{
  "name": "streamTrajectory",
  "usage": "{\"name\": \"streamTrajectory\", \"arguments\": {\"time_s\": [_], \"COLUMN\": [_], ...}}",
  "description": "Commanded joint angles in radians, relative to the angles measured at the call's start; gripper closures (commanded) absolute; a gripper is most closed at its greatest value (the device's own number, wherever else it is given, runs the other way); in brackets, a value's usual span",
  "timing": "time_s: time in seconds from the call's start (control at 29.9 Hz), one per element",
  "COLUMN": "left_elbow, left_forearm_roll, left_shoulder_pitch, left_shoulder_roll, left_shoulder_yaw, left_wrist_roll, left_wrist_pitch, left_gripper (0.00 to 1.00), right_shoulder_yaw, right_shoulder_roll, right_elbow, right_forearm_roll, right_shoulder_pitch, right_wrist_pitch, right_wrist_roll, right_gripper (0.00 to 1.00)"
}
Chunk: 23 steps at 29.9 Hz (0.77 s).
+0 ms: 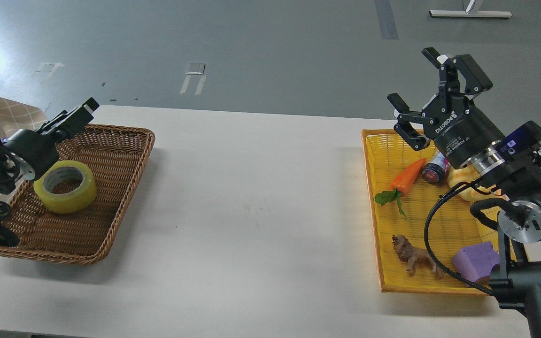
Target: Place and transfer tape with both arms
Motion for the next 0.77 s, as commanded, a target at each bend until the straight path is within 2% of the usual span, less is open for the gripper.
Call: {"name": "streamTrajectory", "arguments": {"time_s": [0.0, 0.2, 0.3, 0.47, 0.6, 0.74], "left_elbow": [-0.026, -0.112, -0.162, -0.154, -0.158, -0.158], "left_forearm_roll": [-0.173, -0.232, -0.271, -0.371, -0.379, -0.38], "left_shoulder_pitch": [-0.069, -0.101, -0.097, -0.095, -0.097, -0.095], "left_shoulder_roll": [-0.063, -0.238, -0.368, -0.5, -0.617, -0.706], "left_shoulder_yaw": [-0.032, -0.14, -0.207, -0.278, -0.371, -0.445], "left_wrist_roll": [-0.002, 0.001, 0.013, 0.041, 0.058, 0.095], "left_wrist_pitch": [-0.002, -0.016, -0.05, -0.171, -0.33, -0.358], "left_gripper": [0.02, 0.02, 0.02, 0.02, 0.02, 0.02], "right_shoulder_yaw": [0.002, 0.002, 0.003, 0.005, 0.005, 0.0], "right_shoulder_roll": [0.0, 0.0, 0.0, 0.0, 0.0, 0.0], "right_elbow": [0.001, 0.0, 0.003, 0.011, 0.021, 0.023], "right_forearm_roll": [0.0, 0.0, 0.0, 0.001, 0.001, 0.001], "right_shoulder_pitch": [0.005, 0.02, 0.035, 0.058, 0.081, 0.107], "right_wrist_pitch": [0.0, 0.0, 0.0, 0.0, 0.0, 0.0], "right_wrist_roll": [0.0, 0.002, 0.002, 0.002, 0.002, 0.002], "right_gripper": [0.01, 0.01, 0.01, 0.01, 0.01, 0.01]}}
